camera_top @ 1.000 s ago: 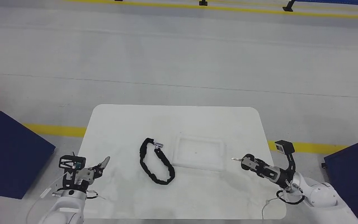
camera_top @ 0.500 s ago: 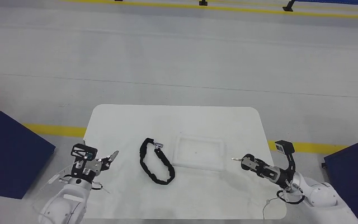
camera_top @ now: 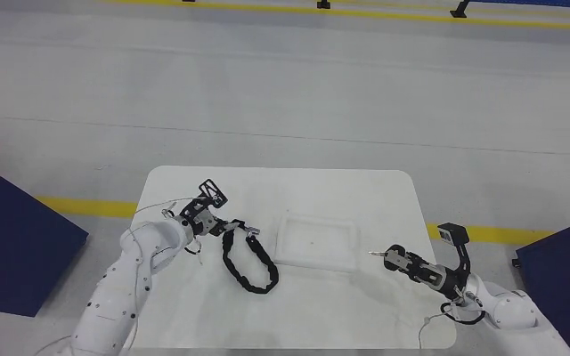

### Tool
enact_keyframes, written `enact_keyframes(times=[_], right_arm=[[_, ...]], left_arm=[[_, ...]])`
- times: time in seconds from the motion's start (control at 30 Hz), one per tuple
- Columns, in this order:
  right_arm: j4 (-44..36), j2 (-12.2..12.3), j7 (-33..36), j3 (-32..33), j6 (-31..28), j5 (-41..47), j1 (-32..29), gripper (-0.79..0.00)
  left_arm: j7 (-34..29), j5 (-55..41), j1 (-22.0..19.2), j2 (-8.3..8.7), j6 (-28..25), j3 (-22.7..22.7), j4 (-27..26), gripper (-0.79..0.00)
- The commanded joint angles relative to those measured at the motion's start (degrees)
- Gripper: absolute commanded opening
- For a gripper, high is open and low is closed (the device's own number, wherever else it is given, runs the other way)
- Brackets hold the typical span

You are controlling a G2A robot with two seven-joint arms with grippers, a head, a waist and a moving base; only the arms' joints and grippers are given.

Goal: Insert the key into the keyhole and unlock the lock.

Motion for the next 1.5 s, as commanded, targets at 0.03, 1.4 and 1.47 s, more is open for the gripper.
enact_keyframes(times=[0.03, 1.4, 1.47], right_arm=[[0.00, 0.00, 0.00, 0.00, 0.00, 0.00, 0.00, -0.785], [0.00, 0.00, 0.00, 0.00, 0.00, 0.00, 0.00, -0.785], [0.00, 0.00, 0.00, 0.00, 0.00, 0.00, 0.00, -0.785]], left_arm=[[-0.55, 1.18, -5.75, -1.22, -2.71, 4.84, 8.29, 0.000], [11.21, 6.43, -27.80, -15.58, -6.06, 27.24, 53.78, -0.520], [10.65, 6.06, -28.00, -15.82, -4.73, 27.16, 54.39, -0.511]])
